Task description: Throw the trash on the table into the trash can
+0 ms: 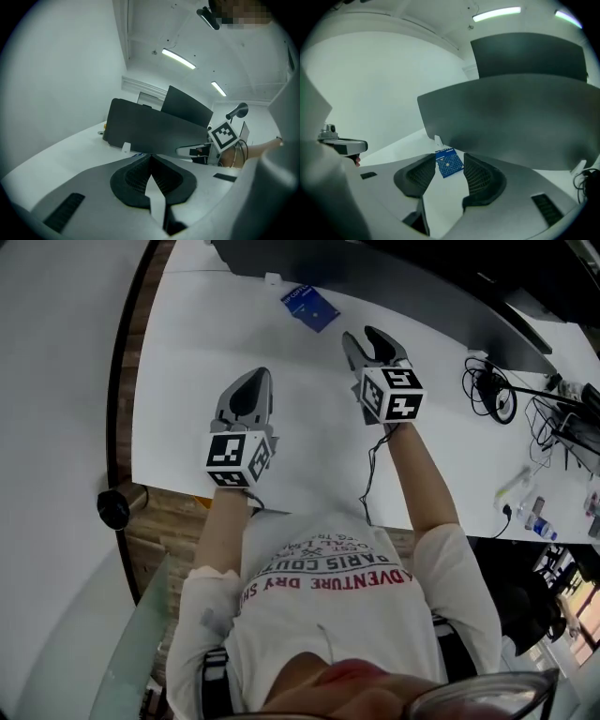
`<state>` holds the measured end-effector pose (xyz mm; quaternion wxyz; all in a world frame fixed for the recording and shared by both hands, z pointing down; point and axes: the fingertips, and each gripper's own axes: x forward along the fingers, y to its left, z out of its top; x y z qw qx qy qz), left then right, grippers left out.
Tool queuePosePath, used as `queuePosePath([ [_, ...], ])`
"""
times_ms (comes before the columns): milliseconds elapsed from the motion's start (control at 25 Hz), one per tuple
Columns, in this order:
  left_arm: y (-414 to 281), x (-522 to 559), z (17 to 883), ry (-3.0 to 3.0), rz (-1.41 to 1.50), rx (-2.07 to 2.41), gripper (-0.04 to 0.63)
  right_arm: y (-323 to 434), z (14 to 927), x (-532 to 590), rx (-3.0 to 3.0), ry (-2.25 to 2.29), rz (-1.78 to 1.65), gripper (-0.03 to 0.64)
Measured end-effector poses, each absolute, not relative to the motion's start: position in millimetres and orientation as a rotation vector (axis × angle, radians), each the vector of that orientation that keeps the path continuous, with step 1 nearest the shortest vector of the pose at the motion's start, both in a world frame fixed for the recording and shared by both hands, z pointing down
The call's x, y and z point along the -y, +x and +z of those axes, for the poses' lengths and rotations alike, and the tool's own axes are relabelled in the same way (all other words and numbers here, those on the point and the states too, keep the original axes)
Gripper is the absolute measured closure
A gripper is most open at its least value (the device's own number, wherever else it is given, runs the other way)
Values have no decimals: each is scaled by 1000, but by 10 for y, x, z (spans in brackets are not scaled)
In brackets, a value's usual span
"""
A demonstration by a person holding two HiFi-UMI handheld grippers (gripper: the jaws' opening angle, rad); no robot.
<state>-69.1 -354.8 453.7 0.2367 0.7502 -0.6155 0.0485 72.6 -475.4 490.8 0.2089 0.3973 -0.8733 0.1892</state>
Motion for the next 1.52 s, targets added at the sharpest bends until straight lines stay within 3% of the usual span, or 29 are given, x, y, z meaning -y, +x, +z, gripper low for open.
queuePosePath([
  [320,-803,3828,4955,2029,135,1607,571,172,5666,5293,2298,858,603,399],
  [640,-788,3876,5206,2012,156,1544,571,83,6098,5600,2138,810,592,399],
  [680,-800,3873,5222,2007,157,1543,571,83,6128,5598,2121,805,591,403],
  [720,-814,3868,5235,2003,157,1544,571,90,6146,5598,2106,803,576,449],
  [880,-838,3847,5251,1985,157,1558,571,120,6154,5607,2081,792,533,481],
  [1040,-799,3812,5197,1964,134,1592,571,196,6175,5559,2088,756,543,581],
  [1520,-402,3212,4696,1992,122,1688,571,429,5603,4534,2282,635,594,592],
])
